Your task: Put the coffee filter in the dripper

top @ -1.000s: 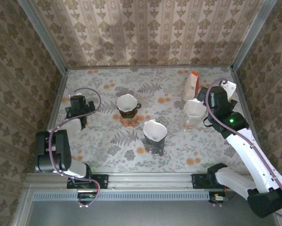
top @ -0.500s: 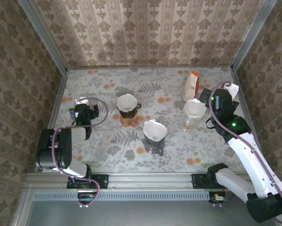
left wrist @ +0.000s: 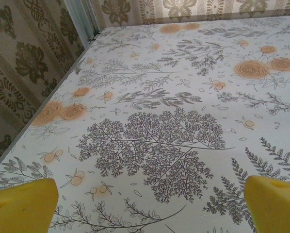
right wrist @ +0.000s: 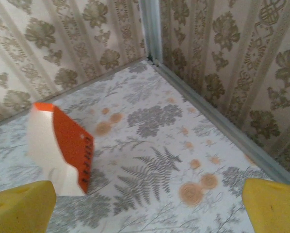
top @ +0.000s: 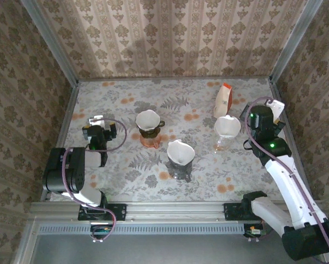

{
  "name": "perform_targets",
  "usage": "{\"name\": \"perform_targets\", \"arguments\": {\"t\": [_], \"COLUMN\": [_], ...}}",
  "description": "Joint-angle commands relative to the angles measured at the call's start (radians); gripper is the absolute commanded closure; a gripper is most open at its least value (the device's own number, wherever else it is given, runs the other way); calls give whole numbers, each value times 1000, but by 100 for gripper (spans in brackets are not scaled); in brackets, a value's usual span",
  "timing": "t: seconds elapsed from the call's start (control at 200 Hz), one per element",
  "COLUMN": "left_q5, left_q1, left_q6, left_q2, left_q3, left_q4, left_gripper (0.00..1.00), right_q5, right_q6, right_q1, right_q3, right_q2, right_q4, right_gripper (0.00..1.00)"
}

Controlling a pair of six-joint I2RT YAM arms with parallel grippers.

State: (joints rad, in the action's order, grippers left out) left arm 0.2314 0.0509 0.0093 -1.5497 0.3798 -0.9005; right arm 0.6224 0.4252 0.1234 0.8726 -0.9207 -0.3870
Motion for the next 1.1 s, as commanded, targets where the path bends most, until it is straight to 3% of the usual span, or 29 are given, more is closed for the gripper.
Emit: {"name": "perform_targets", "arguments": {"t": [0.0,0.215,0.545,0.665,0.875,1.095], "left_q5": [-17,-18,-20,-20,-20,-20], "left_q1": [0,-2,-2,-3,-2,-3], "left_q6": [23,22,23,23,23,23], "left_q2": [0,0,0,0,0,1], "left_q3": [-4,-3,-4,-4,-4,-4], "left_q4": [-41,-41,-41,-42,-41,-41], "left_gripper": [0,0,0,0,0,0], "right_q5": [29,-68,-198,-239,-325,-354], "right_q6": [-96,-204,-253,-256,-281,-288], "right_q1": [-48,-137,-138,-139,-139,-139], "right_q3": [-82,-275,-386,-382,-270,-250], "right_q2": [-33,-147,-395,-464,-552,-572], "right_q4": [158,498,872,936,808,792], "right_gripper": [0,0,0,0,0,0]}}
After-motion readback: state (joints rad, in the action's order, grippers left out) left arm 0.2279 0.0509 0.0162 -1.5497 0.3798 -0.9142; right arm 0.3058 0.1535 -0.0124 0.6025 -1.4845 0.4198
